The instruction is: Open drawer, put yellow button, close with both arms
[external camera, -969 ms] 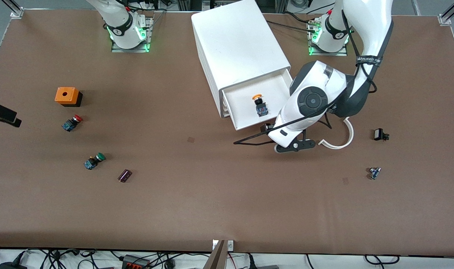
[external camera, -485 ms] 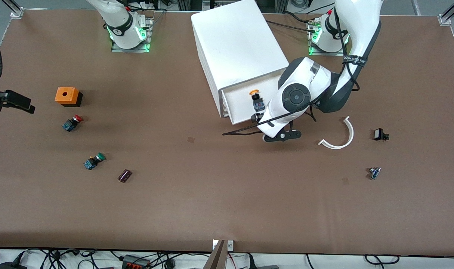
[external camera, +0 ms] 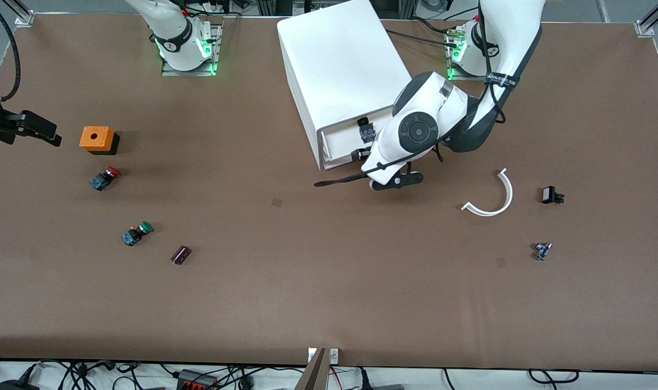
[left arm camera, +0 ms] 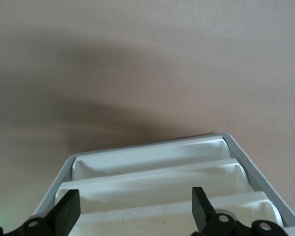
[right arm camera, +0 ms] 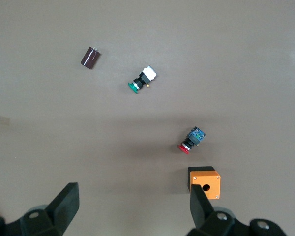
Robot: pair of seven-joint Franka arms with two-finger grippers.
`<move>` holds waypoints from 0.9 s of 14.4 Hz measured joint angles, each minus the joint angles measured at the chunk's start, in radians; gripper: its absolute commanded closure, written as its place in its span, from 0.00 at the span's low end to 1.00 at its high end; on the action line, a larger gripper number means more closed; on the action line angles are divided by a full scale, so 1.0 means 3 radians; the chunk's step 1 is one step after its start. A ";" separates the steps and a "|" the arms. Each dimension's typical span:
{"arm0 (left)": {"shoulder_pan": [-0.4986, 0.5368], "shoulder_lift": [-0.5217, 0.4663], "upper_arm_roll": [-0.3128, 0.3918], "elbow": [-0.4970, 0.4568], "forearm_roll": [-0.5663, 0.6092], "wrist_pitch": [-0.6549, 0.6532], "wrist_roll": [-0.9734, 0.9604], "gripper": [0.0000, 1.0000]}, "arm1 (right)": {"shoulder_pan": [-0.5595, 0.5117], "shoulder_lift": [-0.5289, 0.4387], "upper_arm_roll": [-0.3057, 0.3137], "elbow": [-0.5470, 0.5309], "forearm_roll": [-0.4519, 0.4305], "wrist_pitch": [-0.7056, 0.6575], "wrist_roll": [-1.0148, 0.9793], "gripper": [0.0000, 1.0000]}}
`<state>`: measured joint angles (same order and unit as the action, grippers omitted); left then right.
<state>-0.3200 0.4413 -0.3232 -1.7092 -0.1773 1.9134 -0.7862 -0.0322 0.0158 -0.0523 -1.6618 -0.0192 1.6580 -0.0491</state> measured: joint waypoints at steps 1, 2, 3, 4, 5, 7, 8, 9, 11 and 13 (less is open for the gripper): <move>0.0003 -0.0020 -0.0009 -0.0039 -0.0046 0.0000 -0.0011 0.00 | 0.0001 -0.0020 0.0002 -0.0050 -0.0001 0.0059 0.0000 0.00; 0.0006 -0.0040 -0.0013 -0.0075 -0.0080 0.0000 -0.0015 0.00 | 0.0001 -0.0036 0.0005 -0.0086 -0.0001 0.0089 0.0000 0.00; 0.0011 -0.0056 -0.0023 -0.0103 -0.0099 0.0000 -0.0017 0.00 | 0.0001 -0.0042 0.0006 -0.0099 -0.0001 0.0098 0.0000 0.00; 0.0017 -0.0068 -0.0050 -0.0127 -0.0116 0.0000 -0.0017 0.00 | 0.0001 -0.0042 0.0006 -0.0100 -0.0001 0.0100 0.0000 0.00; 0.0018 -0.0079 -0.0084 -0.0149 -0.0132 0.0000 -0.0021 0.00 | 0.0001 -0.0042 0.0006 -0.0100 -0.0001 0.0101 0.0000 0.00; 0.0017 -0.0091 -0.0136 -0.0178 -0.0139 0.0000 -0.0035 0.00 | 0.0002 -0.0043 0.0008 -0.0100 -0.0001 0.0100 -0.0001 0.00; 0.0017 -0.0092 -0.0146 -0.0183 -0.0141 0.0000 -0.0041 0.00 | 0.0001 -0.0045 0.0008 -0.0100 -0.0001 0.0095 -0.0001 0.00; 0.0019 -0.0092 -0.0151 -0.0186 -0.0144 -0.0003 -0.0051 0.00 | 0.0002 -0.0047 0.0008 -0.0100 -0.0001 0.0088 -0.0001 0.00; 0.0019 -0.0093 -0.0169 -0.0192 -0.0147 -0.0014 -0.0074 0.00 | 0.0001 -0.0049 0.0008 -0.0100 -0.0001 0.0079 -0.0001 0.00; 0.0019 -0.0094 -0.0197 -0.0197 -0.0148 -0.0022 -0.0100 0.00 | 0.0001 -0.0049 0.0008 -0.0100 -0.0001 0.0076 0.0001 0.00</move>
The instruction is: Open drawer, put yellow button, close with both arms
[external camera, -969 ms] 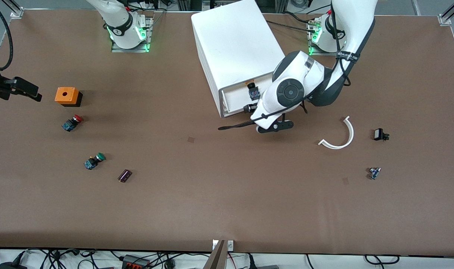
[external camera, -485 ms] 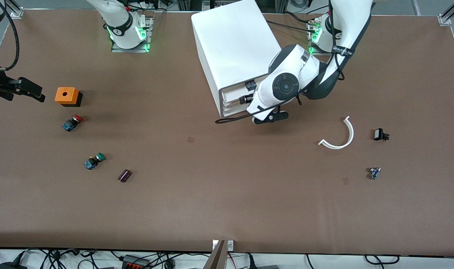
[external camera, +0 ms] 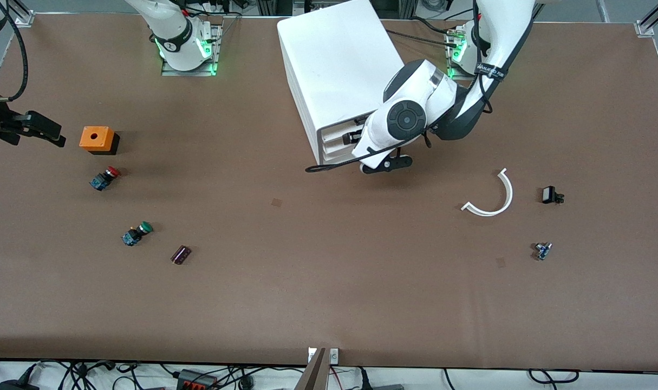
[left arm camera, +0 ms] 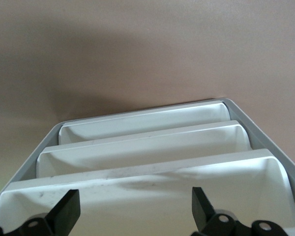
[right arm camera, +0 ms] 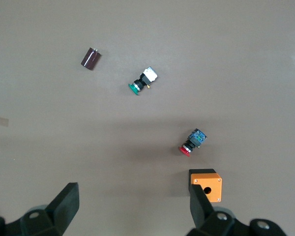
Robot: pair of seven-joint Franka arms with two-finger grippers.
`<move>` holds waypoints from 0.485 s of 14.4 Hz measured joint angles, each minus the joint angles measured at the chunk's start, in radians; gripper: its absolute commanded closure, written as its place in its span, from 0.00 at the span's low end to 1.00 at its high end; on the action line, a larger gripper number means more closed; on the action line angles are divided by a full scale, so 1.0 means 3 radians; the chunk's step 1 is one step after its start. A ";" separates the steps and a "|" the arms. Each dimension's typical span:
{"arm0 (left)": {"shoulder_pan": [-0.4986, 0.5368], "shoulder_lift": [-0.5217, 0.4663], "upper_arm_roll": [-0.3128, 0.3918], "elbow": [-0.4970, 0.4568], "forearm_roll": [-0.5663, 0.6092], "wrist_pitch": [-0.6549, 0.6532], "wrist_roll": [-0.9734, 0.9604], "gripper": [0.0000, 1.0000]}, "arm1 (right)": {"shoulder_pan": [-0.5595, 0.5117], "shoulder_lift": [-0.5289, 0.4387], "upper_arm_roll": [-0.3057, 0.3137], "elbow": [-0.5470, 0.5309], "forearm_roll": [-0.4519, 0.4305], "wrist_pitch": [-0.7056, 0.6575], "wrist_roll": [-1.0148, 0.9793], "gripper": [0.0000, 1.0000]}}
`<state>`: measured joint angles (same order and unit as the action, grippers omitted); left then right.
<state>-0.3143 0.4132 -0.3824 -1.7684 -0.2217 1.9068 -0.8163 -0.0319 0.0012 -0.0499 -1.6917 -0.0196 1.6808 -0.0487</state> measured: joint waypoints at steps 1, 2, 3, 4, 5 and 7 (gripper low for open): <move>0.0000 0.0000 -0.0018 -0.0003 -0.0001 -0.0012 -0.0004 0.00 | 0.0000 0.0000 0.0000 0.0000 0.0000 -0.0001 0.0000 0.00; -0.0001 0.0000 -0.0034 -0.0005 -0.0002 -0.0019 -0.0008 0.00 | 0.0000 0.0000 0.0000 0.0000 0.0000 -0.0003 0.0001 0.00; -0.0001 0.0000 -0.0043 -0.0007 -0.0002 -0.0022 -0.0013 0.00 | 0.0000 0.0000 0.0000 0.0000 0.0000 -0.0004 0.0001 0.00; 0.0000 0.0000 -0.0043 -0.0009 -0.0002 -0.0022 -0.0014 0.00 | 0.0000 0.0000 0.0000 0.0000 0.0000 -0.0004 0.0001 0.00; 0.0000 -0.0001 -0.0043 -0.0009 -0.0002 -0.0022 -0.0014 0.00 | 0.0000 0.0001 0.0000 0.0000 0.0000 -0.0004 0.0001 0.00; 0.0017 -0.0005 -0.0043 -0.0004 -0.0003 -0.0020 -0.0014 0.00 | 0.0000 0.0001 0.0000 0.0000 0.0000 -0.0004 0.0001 0.00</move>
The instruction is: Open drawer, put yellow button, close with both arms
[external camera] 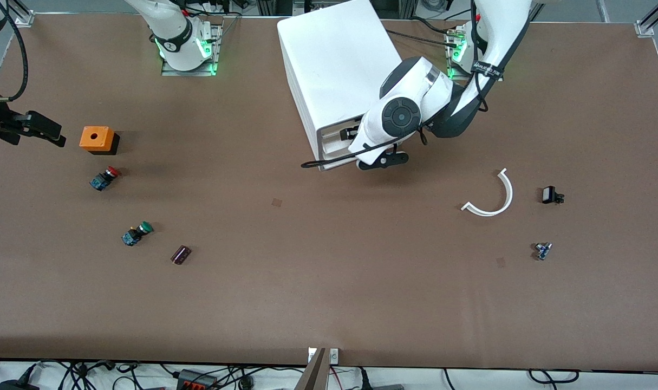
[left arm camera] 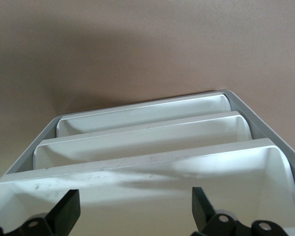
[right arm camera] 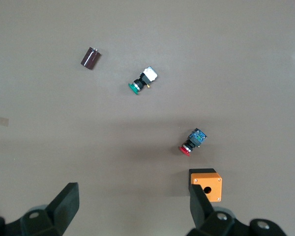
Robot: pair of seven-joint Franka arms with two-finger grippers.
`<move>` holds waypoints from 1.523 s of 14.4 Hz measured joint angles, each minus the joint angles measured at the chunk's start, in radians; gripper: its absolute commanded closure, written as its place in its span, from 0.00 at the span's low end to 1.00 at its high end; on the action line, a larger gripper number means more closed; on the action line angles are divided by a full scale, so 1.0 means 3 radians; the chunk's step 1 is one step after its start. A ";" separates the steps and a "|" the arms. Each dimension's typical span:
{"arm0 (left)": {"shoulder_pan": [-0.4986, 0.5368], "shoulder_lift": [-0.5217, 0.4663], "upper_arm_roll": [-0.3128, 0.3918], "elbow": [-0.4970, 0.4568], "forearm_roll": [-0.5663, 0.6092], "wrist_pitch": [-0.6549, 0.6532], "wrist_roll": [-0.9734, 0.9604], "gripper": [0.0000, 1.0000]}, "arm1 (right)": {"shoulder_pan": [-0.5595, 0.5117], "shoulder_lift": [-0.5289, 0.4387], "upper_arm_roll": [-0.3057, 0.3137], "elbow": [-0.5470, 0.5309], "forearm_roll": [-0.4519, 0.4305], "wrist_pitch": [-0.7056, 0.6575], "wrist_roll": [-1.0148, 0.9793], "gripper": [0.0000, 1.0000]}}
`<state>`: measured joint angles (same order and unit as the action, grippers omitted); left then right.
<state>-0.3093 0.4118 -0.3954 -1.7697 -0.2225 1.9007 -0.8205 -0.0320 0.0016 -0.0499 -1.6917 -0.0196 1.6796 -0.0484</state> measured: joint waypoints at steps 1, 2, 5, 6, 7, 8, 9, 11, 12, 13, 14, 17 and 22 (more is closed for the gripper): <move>0.0038 -0.0009 0.0000 0.0014 0.0000 0.0002 0.0001 0.00 | 0.0000 0.0000 0.0000 0.0000 0.0000 0.0000 0.0000 0.00; 0.0091 -0.0021 0.0003 0.0043 0.0046 0.0003 0.0006 0.00 | 0.0000 0.0000 0.0000 0.0000 0.0000 0.0000 0.0000 0.00; 0.0260 -0.0048 0.0003 0.0153 0.0756 0.0002 0.0017 0.00 | 0.0000 0.0001 0.0000 0.0000 0.0000 -0.0002 0.0000 0.00; 0.0295 -0.0048 0.0003 0.0200 0.0946 0.0002 0.0040 0.00 | 0.0000 0.0002 0.0000 0.0000 0.0000 -0.0002 0.0000 0.00; 0.0319 -0.0049 0.0003 0.0258 0.1060 -0.0009 0.0109 0.00 | 0.0000 0.0004 0.0000 0.0000 0.0000 -0.0002 0.0000 0.00; 0.0346 -0.0050 0.0005 0.0330 0.1143 -0.0068 0.0212 0.00 | 0.0000 0.0006 0.0000 -0.0001 0.0000 -0.0002 0.0000 0.00; 0.0388 -0.0052 0.0006 0.0409 0.1231 -0.0168 0.0329 0.00 | 0.0000 0.0005 0.0000 -0.0001 0.0000 -0.0002 0.0000 0.00; 0.0549 -0.0068 0.0012 0.0617 0.1372 -0.0423 0.0682 0.00 | 0.0000 0.0006 0.0000 -0.0001 0.0000 -0.0002 0.0000 0.00; 0.0657 -0.0080 0.0015 0.0746 0.1391 -0.0557 0.0899 0.00 | 0.0001 0.0006 0.0000 -0.0001 0.0000 -0.0002 0.0000 0.00; 0.0768 -0.0090 0.0017 0.0876 0.1394 -0.0684 0.1094 0.00 | 0.0001 0.0006 0.0001 0.0000 0.0000 -0.0002 0.0000 0.00; 0.0880 -0.0097 0.0019 0.1014 0.1395 -0.0817 0.1272 0.00 | 0.0001 0.0004 0.0001 0.0000 0.0000 -0.0002 0.0000 0.00; 0.1157 -0.0128 0.0016 0.1435 0.1395 -0.1335 0.1660 0.00 | 0.0001 0.0003 0.0001 0.0000 0.0000 -0.0012 0.0000 0.00; 0.1296 -0.0249 0.0073 0.1748 0.1394 -0.1751 0.2158 0.00 | 0.0005 0.0004 0.0004 0.0000 0.0000 -0.0012 0.0000 0.00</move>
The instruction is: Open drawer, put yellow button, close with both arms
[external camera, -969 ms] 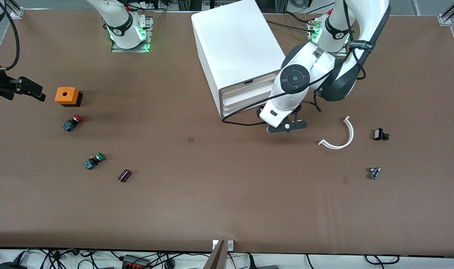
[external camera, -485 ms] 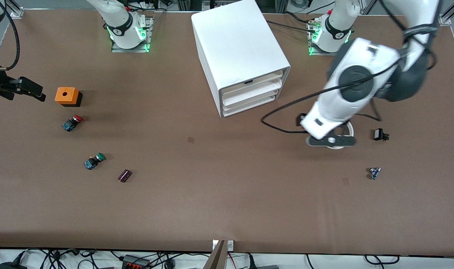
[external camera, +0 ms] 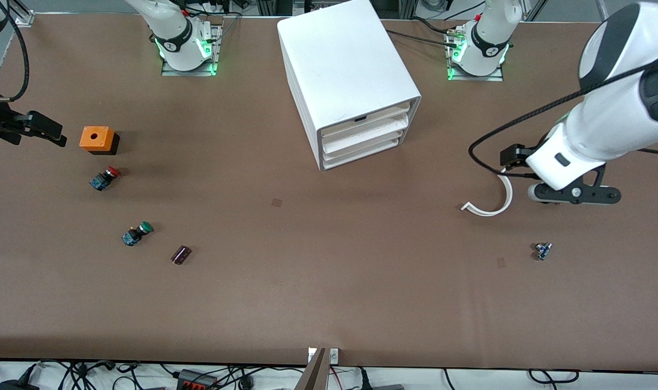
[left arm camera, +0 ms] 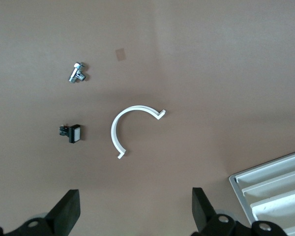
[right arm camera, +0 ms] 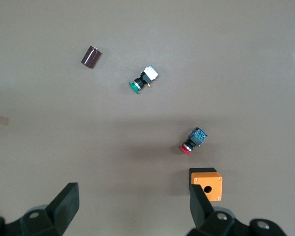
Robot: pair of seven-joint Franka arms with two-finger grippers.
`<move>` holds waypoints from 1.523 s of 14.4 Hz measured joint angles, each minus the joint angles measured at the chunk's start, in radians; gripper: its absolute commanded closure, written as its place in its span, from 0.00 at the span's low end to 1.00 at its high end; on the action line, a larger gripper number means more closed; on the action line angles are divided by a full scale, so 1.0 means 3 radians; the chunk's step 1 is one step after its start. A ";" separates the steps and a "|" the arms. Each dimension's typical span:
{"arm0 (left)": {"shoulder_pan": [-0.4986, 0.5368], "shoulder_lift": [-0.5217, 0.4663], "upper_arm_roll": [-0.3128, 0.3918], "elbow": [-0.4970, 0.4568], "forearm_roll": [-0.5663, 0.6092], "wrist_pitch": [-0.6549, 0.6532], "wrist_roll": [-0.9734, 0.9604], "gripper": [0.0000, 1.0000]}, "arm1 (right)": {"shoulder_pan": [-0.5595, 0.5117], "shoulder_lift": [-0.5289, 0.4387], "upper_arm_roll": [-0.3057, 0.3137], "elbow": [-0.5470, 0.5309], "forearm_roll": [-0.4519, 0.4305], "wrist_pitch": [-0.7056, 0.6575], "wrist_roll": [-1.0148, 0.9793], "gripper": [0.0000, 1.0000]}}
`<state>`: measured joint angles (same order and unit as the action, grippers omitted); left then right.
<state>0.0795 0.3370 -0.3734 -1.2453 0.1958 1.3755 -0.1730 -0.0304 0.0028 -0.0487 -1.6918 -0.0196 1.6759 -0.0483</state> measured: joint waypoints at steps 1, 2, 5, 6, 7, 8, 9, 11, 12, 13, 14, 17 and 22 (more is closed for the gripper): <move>-0.0016 -0.0055 0.0119 -0.0004 -0.0021 -0.0003 0.0162 0.00 | 0.0002 0.0000 0.0001 -0.0002 0.0000 0.0006 0.0000 0.00; -0.0033 -0.0120 0.0282 -0.0036 -0.0104 0.0026 0.0363 0.00 | 0.0004 0.0000 0.0001 -0.0006 0.0000 0.0019 0.0000 0.00; -0.0067 -0.0469 0.0923 -0.0605 -0.0579 0.0612 0.0879 0.00 | 0.0008 0.0000 0.0001 -0.0037 0.0000 0.0059 0.0000 0.00; -0.0067 -0.0623 0.1064 -0.0890 -0.0644 0.0905 0.0974 0.00 | 0.0008 0.0000 0.0001 -0.0041 0.0000 0.0066 0.0000 0.00; -0.0067 -0.0775 0.1138 -0.1155 -0.0658 0.1160 0.1019 0.00 | 0.0008 0.0000 0.0001 -0.0041 0.0000 0.0072 0.0000 0.00; -0.0083 -0.0920 0.1168 -0.1383 -0.0650 0.1328 0.1042 0.00 | 0.0008 -0.0001 0.0001 -0.0041 0.0000 0.0077 0.0000 0.00; -0.0138 -0.1054 0.1193 -0.1566 -0.0644 0.1404 0.1047 0.00 | 0.0009 -0.0001 0.0001 -0.0041 0.0000 0.0077 0.0000 0.00; -0.0277 -0.1230 0.1241 -0.1769 -0.0633 0.1437 0.1042 0.00 | 0.0010 -0.0001 0.0001 -0.0041 0.0000 0.0077 0.0000 0.00; -0.0307 -0.1268 0.1256 -0.1813 -0.0631 0.1421 0.1042 0.00 | 0.0010 -0.0001 0.0001 -0.0041 0.0000 0.0077 0.0000 0.00; -0.0310 -0.1277 0.1267 -0.1822 -0.0630 0.1384 0.1042 0.00 | 0.0010 -0.0001 0.0001 -0.0041 0.0000 0.0077 0.0000 0.00; -0.0310 -0.1274 0.1280 -0.1823 -0.0630 0.1354 0.1042 0.00 | 0.0011 -0.0001 0.0001 -0.0041 0.0000 0.0077 0.0000 0.00; -0.0314 -0.1272 0.1286 -0.1817 -0.0630 0.1282 0.1043 0.00 | 0.0011 -0.0001 0.0001 -0.0041 0.0000 0.0077 0.0000 0.00; -0.0349 -0.1273 0.1285 -0.1809 -0.0630 0.1240 0.1041 0.00 | 0.0010 -0.0001 0.0000 -0.0042 -0.0004 0.0077 0.0000 0.00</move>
<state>-0.0253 -0.0448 0.0121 -1.7881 0.0066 1.7476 0.1393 -0.0273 0.0024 -0.0487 -1.7045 -0.0208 1.6990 -0.0484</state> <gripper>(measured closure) 0.000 0.000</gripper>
